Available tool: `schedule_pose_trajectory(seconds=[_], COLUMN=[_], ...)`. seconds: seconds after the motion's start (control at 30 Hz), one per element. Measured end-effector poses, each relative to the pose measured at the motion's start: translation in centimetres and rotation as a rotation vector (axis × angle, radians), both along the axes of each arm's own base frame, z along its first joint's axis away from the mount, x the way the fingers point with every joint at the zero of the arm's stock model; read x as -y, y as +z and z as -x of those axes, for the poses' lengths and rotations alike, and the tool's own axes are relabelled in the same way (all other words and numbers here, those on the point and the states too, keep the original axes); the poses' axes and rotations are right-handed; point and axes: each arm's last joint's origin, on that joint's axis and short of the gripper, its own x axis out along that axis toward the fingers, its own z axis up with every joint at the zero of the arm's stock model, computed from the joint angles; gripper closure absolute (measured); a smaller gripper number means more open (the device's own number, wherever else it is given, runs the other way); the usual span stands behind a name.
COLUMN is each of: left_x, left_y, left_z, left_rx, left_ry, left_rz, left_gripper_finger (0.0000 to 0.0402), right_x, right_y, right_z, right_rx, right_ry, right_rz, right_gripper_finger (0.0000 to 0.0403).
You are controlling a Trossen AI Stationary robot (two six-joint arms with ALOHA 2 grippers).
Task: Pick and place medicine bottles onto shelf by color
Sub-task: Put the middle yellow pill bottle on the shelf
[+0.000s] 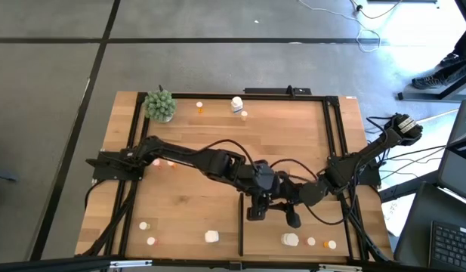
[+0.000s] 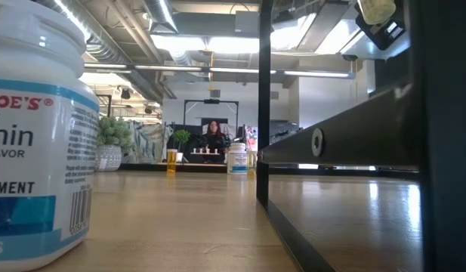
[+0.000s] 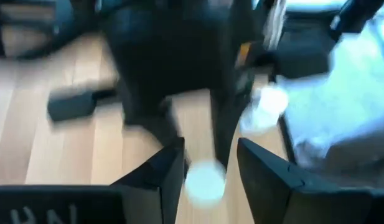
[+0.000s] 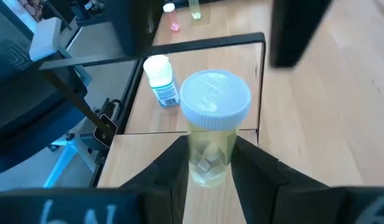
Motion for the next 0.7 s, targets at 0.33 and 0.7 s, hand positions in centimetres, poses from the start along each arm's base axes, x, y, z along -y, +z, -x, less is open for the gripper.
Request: schedule_pose_trajectory(seconds=[0.33,0.7], left_x=[-0.1,-0.4], left_y=[1.6,4.4], left_z=[2.1,5.6], left_rx=[-0.043,-0.060], left_ry=[0.042,0.123], left_rz=[-0.049,-0.114], left_gripper_finger=[0.0260,0.0260], right_x=[-0.3,-1.3], right_y=[0.2,0.2], right_z=[0.0,-0.3], right_rx=[0.041,0.115], right_ry=[0.054,0.310], right_rz=[0.047,0.122], right_gripper_finger=[0.0291,0.0291])
